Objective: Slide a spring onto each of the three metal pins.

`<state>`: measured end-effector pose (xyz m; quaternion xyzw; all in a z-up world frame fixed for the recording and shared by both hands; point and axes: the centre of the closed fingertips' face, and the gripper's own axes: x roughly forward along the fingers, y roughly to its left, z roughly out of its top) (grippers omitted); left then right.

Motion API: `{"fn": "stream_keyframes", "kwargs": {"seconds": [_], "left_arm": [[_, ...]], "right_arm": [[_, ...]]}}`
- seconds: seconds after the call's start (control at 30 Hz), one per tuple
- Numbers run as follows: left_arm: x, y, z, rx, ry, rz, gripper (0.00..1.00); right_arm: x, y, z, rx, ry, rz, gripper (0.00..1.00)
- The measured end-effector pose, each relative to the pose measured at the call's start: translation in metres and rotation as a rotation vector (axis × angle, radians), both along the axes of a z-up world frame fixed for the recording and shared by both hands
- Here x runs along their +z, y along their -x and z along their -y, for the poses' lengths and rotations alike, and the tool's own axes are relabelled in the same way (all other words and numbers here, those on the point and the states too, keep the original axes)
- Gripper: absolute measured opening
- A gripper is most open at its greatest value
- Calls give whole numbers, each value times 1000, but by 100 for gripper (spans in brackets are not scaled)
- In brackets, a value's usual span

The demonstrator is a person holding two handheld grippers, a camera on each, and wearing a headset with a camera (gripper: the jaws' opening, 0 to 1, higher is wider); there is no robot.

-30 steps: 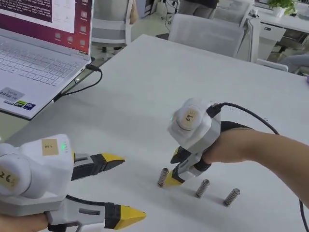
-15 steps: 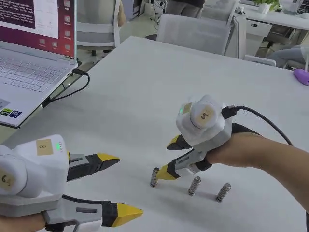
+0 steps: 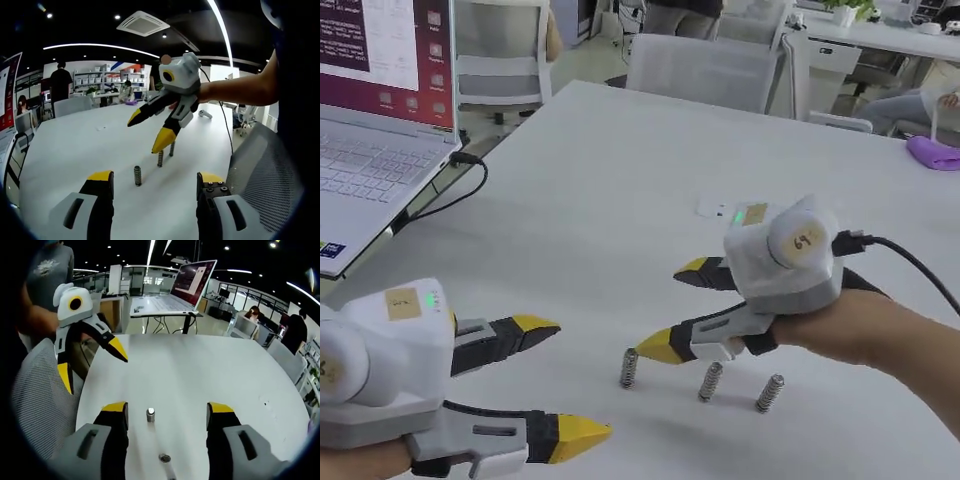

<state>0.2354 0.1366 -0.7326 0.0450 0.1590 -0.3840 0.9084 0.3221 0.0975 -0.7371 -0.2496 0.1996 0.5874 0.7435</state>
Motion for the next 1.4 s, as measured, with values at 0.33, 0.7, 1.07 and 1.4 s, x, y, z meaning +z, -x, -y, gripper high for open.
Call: {"fn": "stream_keyframes", "kwargs": {"seconds": [0.33, 0.7, 1.07, 1.4], "left_arm": [[7, -5, 5, 1, 16, 14, 64], [12, -8, 11, -1, 26, 22, 64], [8, -6, 13, 7, 33, 14, 65], [5, -7, 14, 20, 42, -1, 65]], "right_arm": [[31, 5, 27, -68, -149, 68, 74], [45, 11, 93, -196, -236, 125, 82], [27, 25, 140, -306, -248, 100, 86], [4, 40, 160, -337, -243, 61, 90]]}}
